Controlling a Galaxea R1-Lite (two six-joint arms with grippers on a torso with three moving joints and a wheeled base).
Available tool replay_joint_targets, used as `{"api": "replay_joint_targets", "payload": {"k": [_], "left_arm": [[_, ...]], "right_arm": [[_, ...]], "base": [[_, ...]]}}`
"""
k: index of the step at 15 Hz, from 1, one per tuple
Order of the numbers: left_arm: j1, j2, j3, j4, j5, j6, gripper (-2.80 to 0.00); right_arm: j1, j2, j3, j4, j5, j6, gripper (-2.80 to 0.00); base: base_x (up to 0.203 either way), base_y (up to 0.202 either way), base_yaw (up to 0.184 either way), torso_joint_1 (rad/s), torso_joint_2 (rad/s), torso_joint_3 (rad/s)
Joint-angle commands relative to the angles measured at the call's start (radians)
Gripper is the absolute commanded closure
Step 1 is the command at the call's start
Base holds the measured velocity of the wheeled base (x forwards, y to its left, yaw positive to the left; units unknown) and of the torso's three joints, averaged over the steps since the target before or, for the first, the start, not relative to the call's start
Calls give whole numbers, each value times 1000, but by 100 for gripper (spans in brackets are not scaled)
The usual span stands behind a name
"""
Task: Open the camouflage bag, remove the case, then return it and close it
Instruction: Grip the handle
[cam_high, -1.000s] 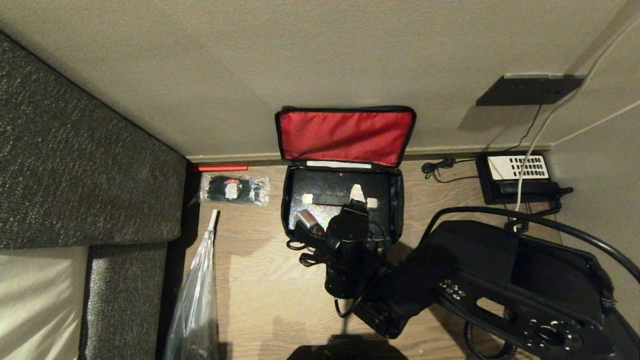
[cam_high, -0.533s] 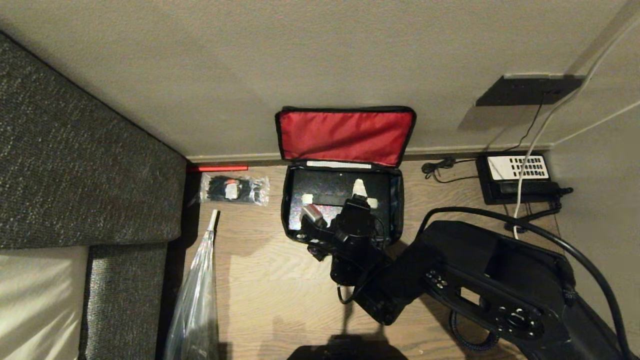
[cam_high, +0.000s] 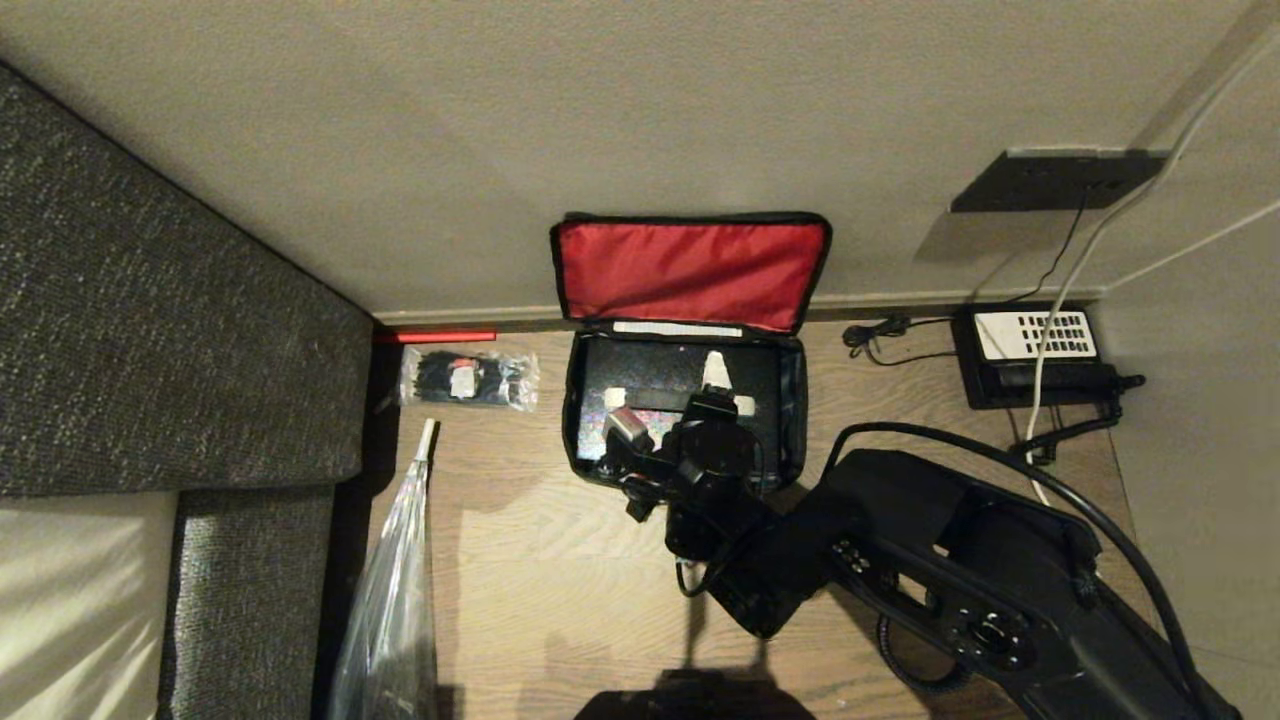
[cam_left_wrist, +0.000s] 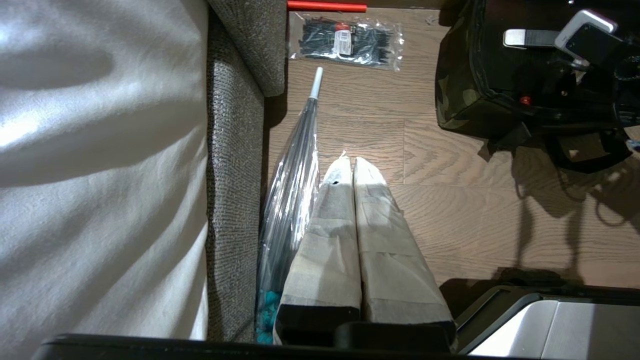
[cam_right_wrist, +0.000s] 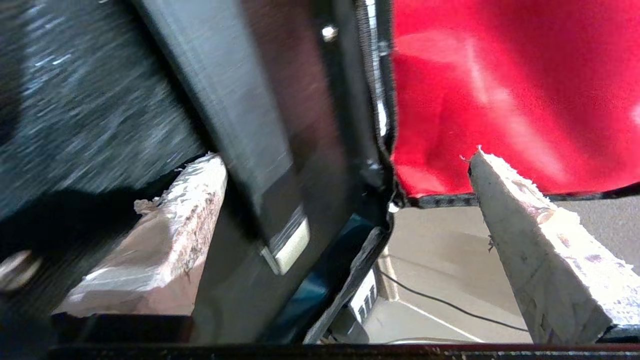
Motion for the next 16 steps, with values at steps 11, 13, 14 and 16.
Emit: {"api": "replay_joint_targets", "payload": {"k": [11, 13, 14, 16], "left_arm": [[0, -2, 3, -1, 0, 0, 0], [0, -2, 3, -1, 0, 0, 0], [0, -2, 3, -1, 0, 0, 0], [0, -2, 3, -1, 0, 0, 0]], "right_arm": [[-63, 99, -185, -103, 62, -108, -280], [-62, 92, -174, -109, 62, -85, -280], [-61, 94, -176, -105, 62, -85, -280], [-60, 97, -180, -90, 62, -88, -280]], "base": [[0, 0, 0, 0, 0, 0], [0, 0, 0, 0, 0, 0], [0, 0, 0, 0, 0, 0], [0, 0, 0, 0, 0, 0]]}}
